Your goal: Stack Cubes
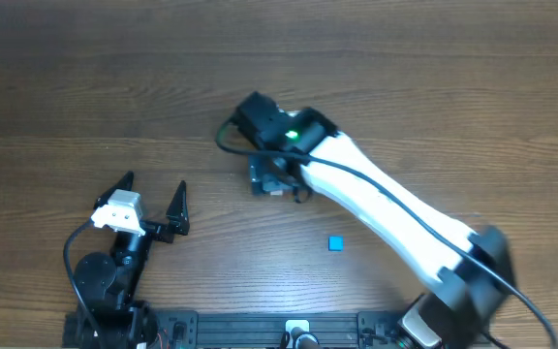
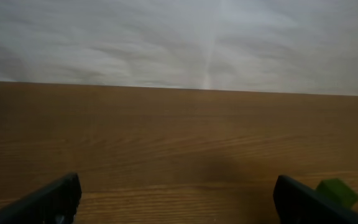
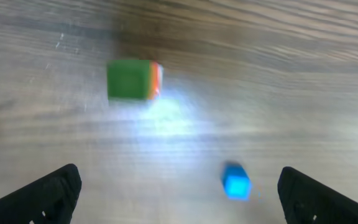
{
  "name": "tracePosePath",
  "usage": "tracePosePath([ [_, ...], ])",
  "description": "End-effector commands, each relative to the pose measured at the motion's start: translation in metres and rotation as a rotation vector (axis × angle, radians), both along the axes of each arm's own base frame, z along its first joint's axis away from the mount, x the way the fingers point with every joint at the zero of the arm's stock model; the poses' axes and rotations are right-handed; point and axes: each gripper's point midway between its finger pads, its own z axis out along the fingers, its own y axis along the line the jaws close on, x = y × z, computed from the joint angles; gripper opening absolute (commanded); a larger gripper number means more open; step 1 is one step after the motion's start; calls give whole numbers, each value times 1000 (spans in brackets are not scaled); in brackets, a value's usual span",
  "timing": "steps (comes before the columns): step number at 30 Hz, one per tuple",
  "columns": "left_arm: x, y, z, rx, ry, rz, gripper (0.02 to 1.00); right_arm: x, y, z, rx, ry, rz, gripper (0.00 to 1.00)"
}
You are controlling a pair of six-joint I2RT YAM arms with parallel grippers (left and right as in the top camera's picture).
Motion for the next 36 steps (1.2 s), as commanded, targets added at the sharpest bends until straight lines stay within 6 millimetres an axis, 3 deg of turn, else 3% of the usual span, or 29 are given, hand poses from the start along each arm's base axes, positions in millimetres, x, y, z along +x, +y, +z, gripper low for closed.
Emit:
tracePosePath([
  [1, 0, -1, -1, 14, -4, -6, 1000, -19, -26, 41, -3, -76, 16, 993],
  [5, 0, -1, -1, 14, -4, -6, 1000, -46, -48, 29, -25, -50, 13, 993],
  [9, 0, -1, -1, 14, -4, -6, 1000, -83, -79, -25, -47, 30, -68, 991],
  [14, 0, -1, -1, 14, -4, -6, 998, -102, -88, -72, -37, 97, -101, 993],
  [21, 0, -1, -1, 14, -4, -6, 1000, -102, -91, -119, 10, 88, -125, 993],
  [36, 0, -1, -1, 14, -4, -6, 1000, -91, -85, -150, -5, 107, -133, 917],
])
